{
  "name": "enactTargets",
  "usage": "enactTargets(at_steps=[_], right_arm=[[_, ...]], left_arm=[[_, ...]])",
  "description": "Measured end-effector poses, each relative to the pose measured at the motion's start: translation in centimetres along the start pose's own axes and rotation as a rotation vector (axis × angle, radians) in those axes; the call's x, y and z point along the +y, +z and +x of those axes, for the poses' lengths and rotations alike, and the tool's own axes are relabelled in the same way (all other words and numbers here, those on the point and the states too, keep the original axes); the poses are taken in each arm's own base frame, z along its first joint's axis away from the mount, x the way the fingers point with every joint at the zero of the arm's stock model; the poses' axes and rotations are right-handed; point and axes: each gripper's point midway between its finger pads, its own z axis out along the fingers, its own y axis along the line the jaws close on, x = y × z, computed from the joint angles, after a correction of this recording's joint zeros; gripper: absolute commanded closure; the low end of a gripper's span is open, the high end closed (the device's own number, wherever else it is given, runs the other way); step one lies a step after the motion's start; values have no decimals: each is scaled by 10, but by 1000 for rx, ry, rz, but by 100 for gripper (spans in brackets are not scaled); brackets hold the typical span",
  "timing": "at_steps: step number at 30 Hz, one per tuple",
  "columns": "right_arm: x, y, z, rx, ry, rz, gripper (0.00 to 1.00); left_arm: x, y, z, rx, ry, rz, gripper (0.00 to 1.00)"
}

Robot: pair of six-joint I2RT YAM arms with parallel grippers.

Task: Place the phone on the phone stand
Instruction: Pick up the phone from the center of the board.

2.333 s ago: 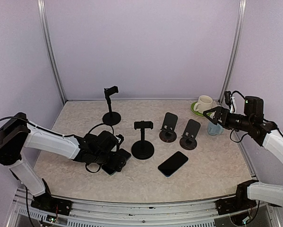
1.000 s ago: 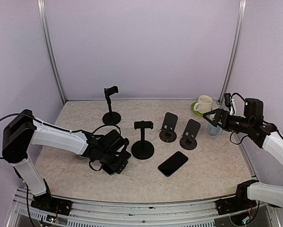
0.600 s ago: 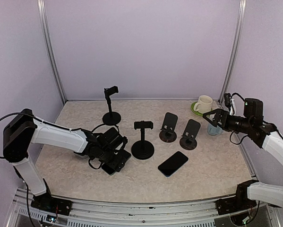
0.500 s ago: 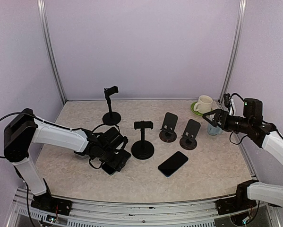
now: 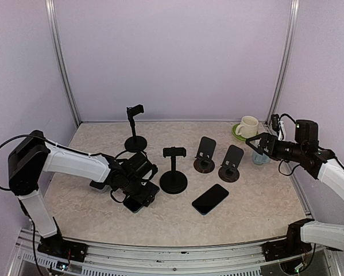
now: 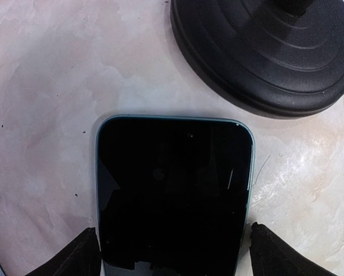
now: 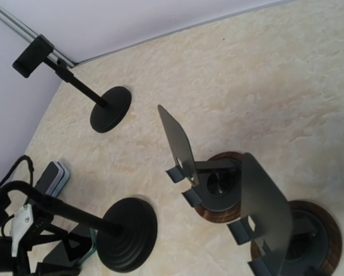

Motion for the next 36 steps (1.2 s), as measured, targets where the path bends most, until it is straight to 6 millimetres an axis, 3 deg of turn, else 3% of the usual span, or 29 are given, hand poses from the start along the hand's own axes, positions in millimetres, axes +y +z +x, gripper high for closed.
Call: enactTargets(at_steps=[12, 36], right_arm=[[-1, 0, 1, 1, 1, 1, 0], [-1, -2, 3, -8, -4, 5, 0]], left_arm=[[2, 0, 1, 44, -13, -25, 8], [-1, 3, 3, 93, -6, 15, 10]])
